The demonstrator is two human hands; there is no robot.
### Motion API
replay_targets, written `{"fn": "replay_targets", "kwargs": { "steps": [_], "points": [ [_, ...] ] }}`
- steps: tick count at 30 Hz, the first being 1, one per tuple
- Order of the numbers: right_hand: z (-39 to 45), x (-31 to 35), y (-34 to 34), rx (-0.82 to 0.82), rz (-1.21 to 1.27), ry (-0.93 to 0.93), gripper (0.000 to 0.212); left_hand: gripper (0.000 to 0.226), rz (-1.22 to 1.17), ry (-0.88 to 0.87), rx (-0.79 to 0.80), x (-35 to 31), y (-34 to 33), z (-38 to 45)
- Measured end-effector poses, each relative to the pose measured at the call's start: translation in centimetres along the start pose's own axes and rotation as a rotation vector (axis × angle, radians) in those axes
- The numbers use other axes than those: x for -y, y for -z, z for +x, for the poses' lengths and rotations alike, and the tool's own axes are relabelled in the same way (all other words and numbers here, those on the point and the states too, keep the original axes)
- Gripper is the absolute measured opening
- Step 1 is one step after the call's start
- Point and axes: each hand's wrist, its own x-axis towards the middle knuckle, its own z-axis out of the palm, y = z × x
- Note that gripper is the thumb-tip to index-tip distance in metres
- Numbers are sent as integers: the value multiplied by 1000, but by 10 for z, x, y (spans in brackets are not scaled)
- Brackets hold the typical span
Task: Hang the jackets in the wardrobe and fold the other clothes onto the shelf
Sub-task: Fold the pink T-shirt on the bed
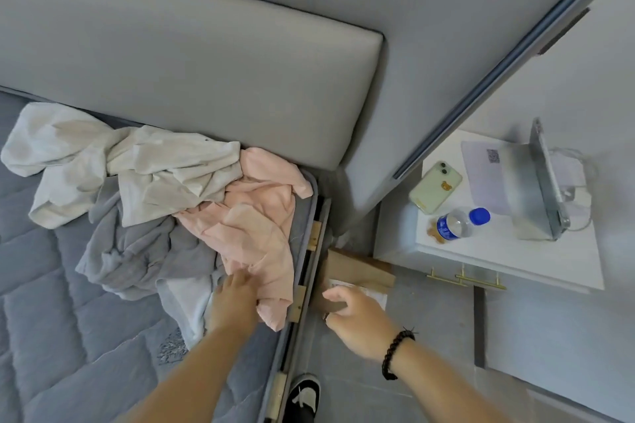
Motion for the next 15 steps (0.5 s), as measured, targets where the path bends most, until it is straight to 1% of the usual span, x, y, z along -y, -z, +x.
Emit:
{"fn": "replay_targets", "kwargs": {
  "steps": [2, 3, 5, 6, 7, 8, 10, 12, 14, 15],
  "points": [
    [-3, -7, -2, 1, -31, -9, 44, 27, -1, 34, -92, 2, 0, 0],
    [-7, -10, -2, 2, -42, -12, 44, 22, -76, 69, -151, 1, 1, 0],
    [-16, -12, -6, 17, -30, -21, 44, 20, -268, 105, -274, -1, 7, -2],
    [-23, -12, -7, 26, -18, -27, 44, 20, -323, 76, -314, -3, 11, -4],
    [-30, -12, -8, 31, -12, -30, 43, 21, -349, 26, -309, -5, 16, -6],
    [-37, -10, -9, 33, -8, -34, 42, 22, -363, -32, -263, -6, 20, -9],
    [-49, -8, -9, 33, 18, -37, 40, 26, -351, -116, -98, -8, 26, -13],
    [-55, -8, -10, 36, 58, -36, 37, 30, -218, -170, 68, -11, 27, -11],
    [-56, -9, -11, 42, 118, -51, 34, 36, -52, -211, 173, -15, 21, -7],
    [-55, -9, -13, 46, 167, -67, 31, 40, 14, -204, 202, -16, 16, -6]
  ]
}}
